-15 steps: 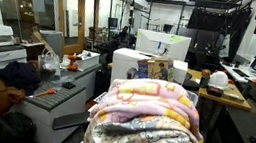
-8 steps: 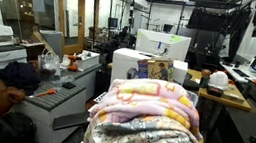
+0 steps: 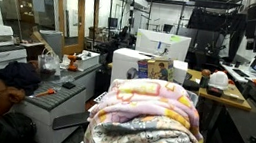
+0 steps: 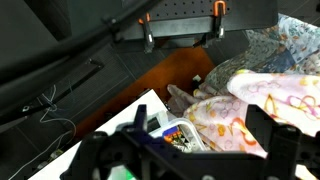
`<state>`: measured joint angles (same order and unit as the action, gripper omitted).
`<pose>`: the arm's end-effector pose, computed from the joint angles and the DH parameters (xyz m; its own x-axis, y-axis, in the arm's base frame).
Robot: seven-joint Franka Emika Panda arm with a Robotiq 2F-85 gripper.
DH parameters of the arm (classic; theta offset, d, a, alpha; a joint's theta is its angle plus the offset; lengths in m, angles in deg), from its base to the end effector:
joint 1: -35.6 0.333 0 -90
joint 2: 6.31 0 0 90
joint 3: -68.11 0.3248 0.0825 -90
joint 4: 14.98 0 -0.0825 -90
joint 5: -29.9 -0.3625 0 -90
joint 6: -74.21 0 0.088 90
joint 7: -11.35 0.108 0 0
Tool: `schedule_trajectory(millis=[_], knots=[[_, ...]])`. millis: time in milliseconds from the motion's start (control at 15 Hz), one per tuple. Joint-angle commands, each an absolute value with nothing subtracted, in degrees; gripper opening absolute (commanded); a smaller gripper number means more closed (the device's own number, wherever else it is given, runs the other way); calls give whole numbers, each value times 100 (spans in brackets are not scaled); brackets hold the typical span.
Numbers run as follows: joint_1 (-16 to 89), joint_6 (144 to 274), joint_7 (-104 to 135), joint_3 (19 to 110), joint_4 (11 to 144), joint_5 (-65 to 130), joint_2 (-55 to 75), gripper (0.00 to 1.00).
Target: Put the fleece on the boxes
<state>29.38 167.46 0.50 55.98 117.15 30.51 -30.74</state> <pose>0.3495 -0.1253 0.5008 0.9680 -0.0811 -0.2376 -0.1130 -0.9859 -0.1238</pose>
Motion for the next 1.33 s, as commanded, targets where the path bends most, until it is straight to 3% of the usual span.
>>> schedule_trajectory(millis=[0, 933, 1267], knots=[[2977, 17292, 162, 5727, 12170, 2701, -3023, 100], [3730, 20069, 341, 6561, 13860, 1051, -2270, 100], [4069, 20228, 48, 6695, 13926, 562, -2135, 100]])
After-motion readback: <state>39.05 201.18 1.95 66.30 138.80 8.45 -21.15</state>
